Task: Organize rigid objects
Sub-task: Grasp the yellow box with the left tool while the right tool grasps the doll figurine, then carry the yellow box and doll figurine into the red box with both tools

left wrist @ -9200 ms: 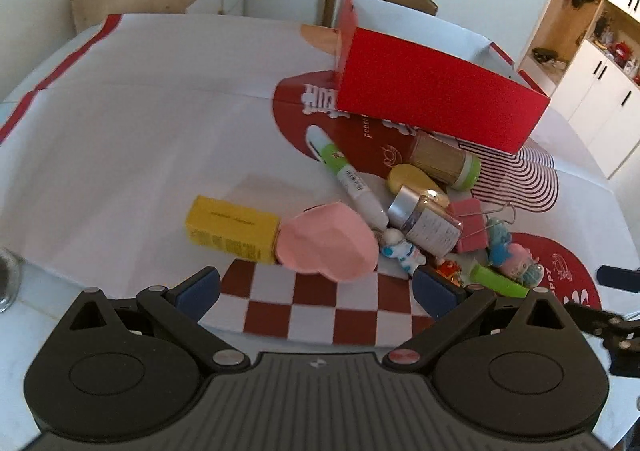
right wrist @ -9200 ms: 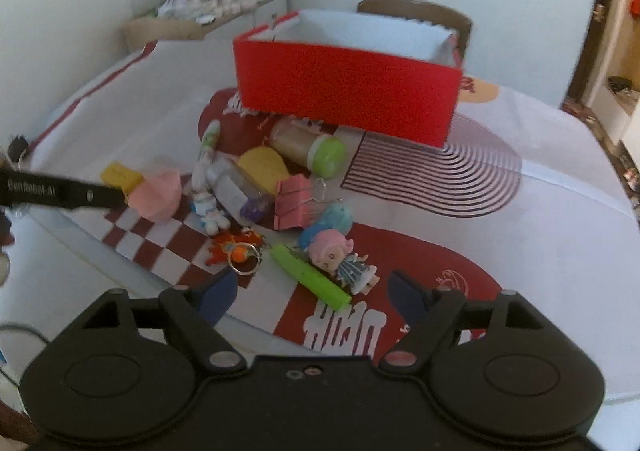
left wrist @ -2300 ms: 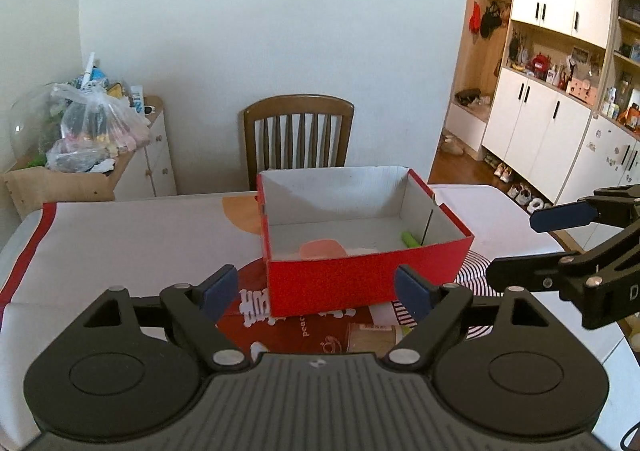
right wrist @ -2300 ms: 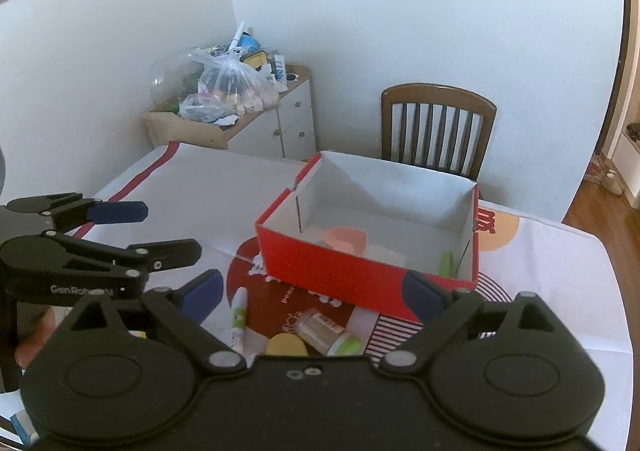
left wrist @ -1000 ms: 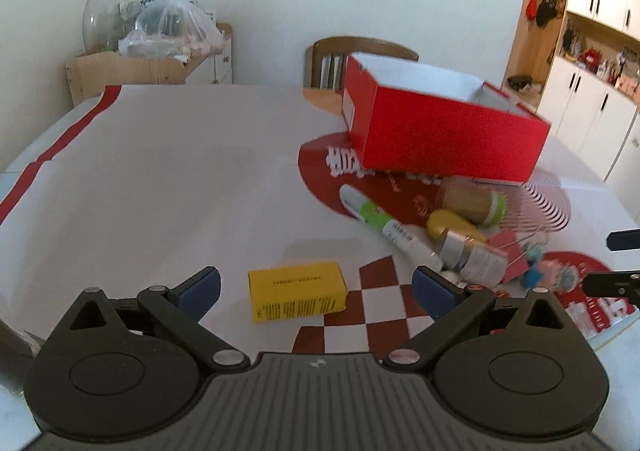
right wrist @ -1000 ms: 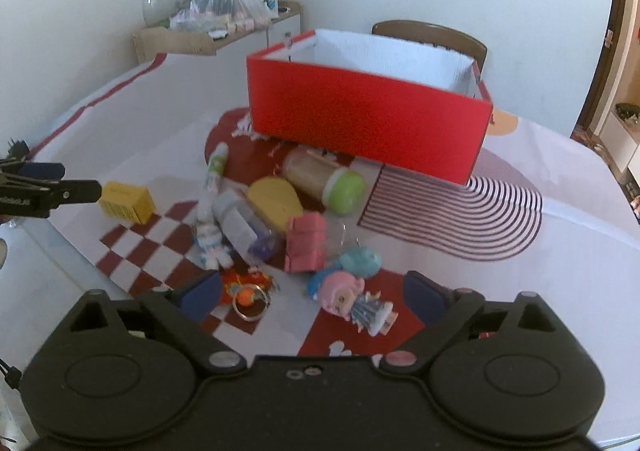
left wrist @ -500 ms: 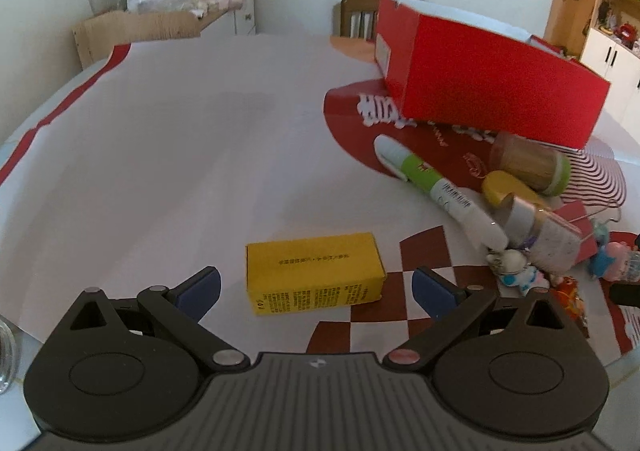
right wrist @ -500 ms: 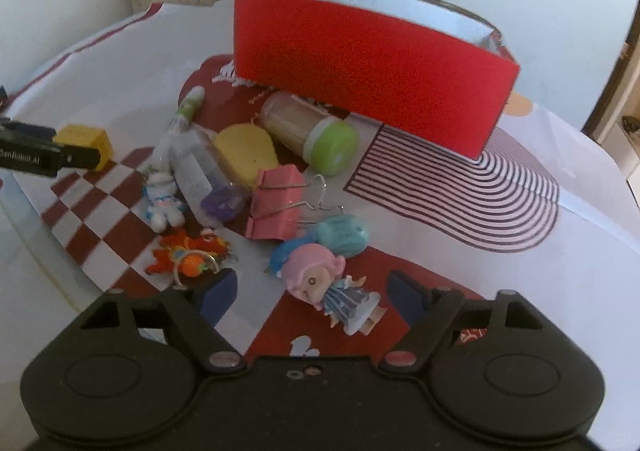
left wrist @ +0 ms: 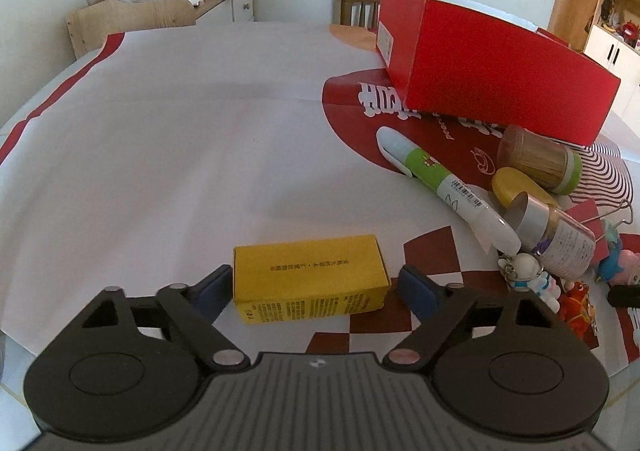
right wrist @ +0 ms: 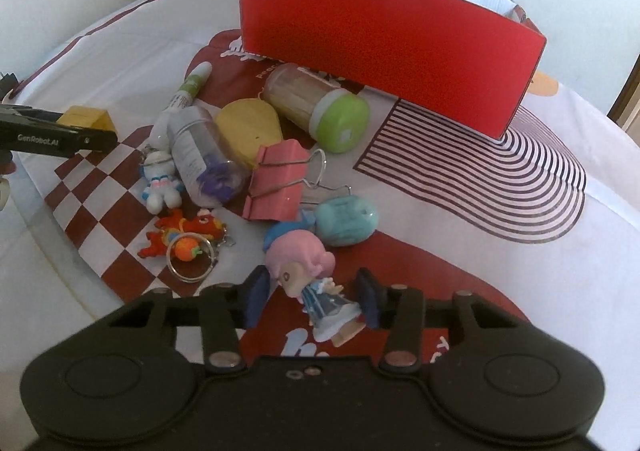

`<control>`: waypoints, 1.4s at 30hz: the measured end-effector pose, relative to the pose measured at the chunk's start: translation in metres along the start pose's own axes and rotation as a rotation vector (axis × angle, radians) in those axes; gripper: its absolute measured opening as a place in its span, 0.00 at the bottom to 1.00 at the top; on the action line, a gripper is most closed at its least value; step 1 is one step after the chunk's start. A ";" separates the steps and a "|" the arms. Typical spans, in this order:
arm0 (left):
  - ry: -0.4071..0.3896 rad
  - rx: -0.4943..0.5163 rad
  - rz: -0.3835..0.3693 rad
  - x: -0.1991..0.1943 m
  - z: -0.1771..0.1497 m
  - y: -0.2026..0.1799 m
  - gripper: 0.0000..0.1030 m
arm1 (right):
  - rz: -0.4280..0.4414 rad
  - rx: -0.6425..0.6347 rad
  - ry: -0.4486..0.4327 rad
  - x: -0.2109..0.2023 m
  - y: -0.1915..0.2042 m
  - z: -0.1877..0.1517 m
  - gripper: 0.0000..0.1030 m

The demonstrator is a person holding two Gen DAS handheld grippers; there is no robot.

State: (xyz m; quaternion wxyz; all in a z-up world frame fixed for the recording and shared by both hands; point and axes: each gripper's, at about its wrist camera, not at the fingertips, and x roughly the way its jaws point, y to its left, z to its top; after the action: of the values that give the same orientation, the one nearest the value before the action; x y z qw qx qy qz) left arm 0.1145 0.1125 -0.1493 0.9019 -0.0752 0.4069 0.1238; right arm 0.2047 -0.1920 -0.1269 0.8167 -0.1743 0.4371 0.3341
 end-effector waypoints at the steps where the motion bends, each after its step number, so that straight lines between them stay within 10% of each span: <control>1: -0.001 0.000 0.001 0.000 0.001 0.000 0.80 | -0.002 0.001 0.000 -0.001 0.000 0.000 0.41; 4: -0.004 0.005 0.011 0.000 0.002 0.000 0.70 | -0.007 0.018 0.000 -0.003 0.001 -0.002 0.25; 24: -0.067 -0.003 -0.120 -0.071 0.017 -0.009 0.68 | -0.038 0.153 -0.096 -0.083 0.025 0.010 0.25; 42: -0.133 0.106 -0.227 -0.129 0.108 -0.059 0.68 | -0.073 0.197 -0.193 -0.142 0.002 0.094 0.25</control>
State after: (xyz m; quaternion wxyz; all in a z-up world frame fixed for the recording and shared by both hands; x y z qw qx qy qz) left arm 0.1259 0.0607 0.0206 0.9378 -0.0648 0.3410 0.0038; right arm 0.2035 -0.1926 0.0435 0.8798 -0.0759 0.3806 0.2746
